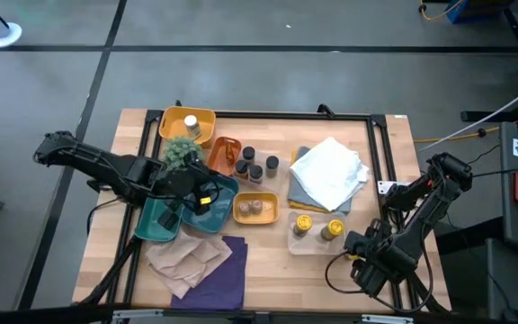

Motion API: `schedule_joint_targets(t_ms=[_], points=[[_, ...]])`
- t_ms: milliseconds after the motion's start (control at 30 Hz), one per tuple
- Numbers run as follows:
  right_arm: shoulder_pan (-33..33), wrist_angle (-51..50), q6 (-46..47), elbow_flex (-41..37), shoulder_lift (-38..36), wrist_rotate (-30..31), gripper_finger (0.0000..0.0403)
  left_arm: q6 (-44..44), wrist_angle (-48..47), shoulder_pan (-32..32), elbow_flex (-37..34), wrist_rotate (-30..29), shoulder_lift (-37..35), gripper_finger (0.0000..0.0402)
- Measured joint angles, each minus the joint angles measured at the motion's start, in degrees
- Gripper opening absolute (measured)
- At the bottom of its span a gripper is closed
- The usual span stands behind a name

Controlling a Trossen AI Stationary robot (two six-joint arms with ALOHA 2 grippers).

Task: Sort spices by type
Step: Put the black seasoning bottle into the top transparent bin

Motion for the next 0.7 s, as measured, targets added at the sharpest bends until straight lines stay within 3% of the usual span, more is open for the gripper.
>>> schedule_joint_targets(t_ms=[333,700], points=[[-0.03,0.46,-0.04,-2.51,0.0,0.69,0.0285,0.02,-0.02,0.0,0.0,0.01,0.0,0.0221],[-0.02,8.12,-0.05,-7.86,0.0,0.01,0.0285,0.48,-0.07,-0.01,0.0,0.01,0.0,0.0221]])
